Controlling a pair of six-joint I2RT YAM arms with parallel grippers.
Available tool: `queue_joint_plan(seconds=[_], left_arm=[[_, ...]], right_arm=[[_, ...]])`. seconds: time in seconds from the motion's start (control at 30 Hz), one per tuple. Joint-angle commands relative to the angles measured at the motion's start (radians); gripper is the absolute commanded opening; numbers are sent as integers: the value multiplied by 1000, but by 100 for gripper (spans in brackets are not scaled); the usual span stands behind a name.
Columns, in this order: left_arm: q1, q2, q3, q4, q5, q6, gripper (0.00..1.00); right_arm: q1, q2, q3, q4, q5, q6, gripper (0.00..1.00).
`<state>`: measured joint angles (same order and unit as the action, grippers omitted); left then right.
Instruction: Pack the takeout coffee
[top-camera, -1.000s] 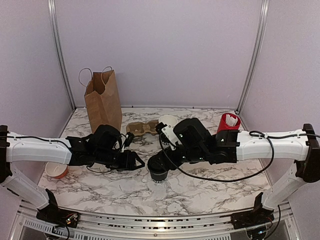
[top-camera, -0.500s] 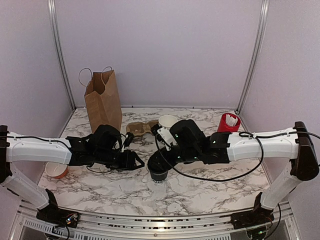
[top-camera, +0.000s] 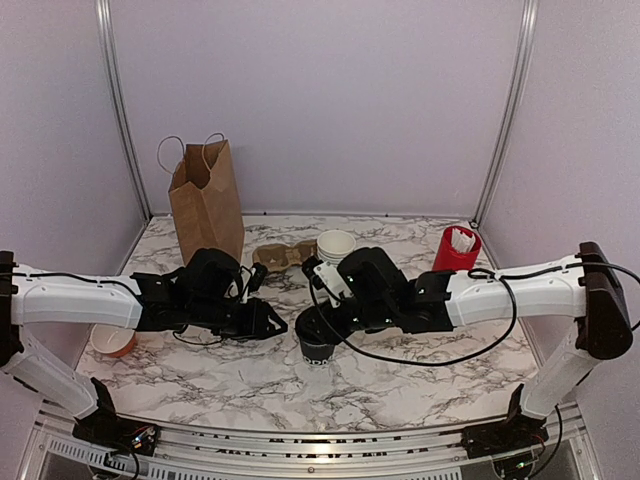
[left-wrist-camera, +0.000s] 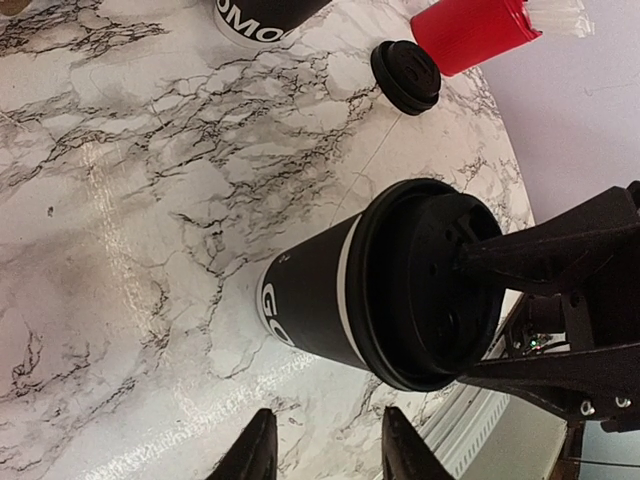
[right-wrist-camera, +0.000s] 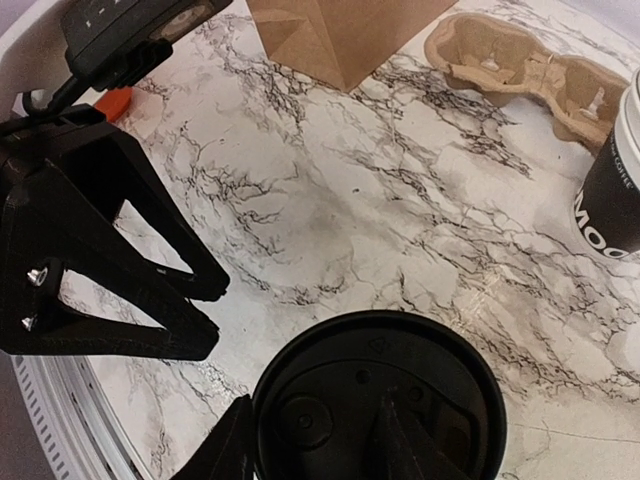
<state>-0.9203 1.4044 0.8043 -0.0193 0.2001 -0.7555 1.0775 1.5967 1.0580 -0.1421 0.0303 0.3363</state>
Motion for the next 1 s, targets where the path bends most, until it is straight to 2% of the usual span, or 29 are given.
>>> queue_joint_plan(seconds=[0.0, 0.27, 0.5, 0.73, 0.97], left_arm=[[3, -26, 18, 21, -5, 8, 34], [3, -31, 34, 47, 14, 13, 27], [1, -39, 56, 99, 40, 10, 18], [-15, -35, 57, 183, 50, -1, 13], [-67, 132, -41, 254, 72, -53, 10]], right_arm=[[-7, 8, -17, 20, -2, 19, 40], [3, -16, 19, -10, -5, 3, 32], [22, 10, 36, -52, 42, 11, 18], [31, 24, 39, -57, 60, 21, 16], [34, 34, 44, -64, 66, 22, 15]])
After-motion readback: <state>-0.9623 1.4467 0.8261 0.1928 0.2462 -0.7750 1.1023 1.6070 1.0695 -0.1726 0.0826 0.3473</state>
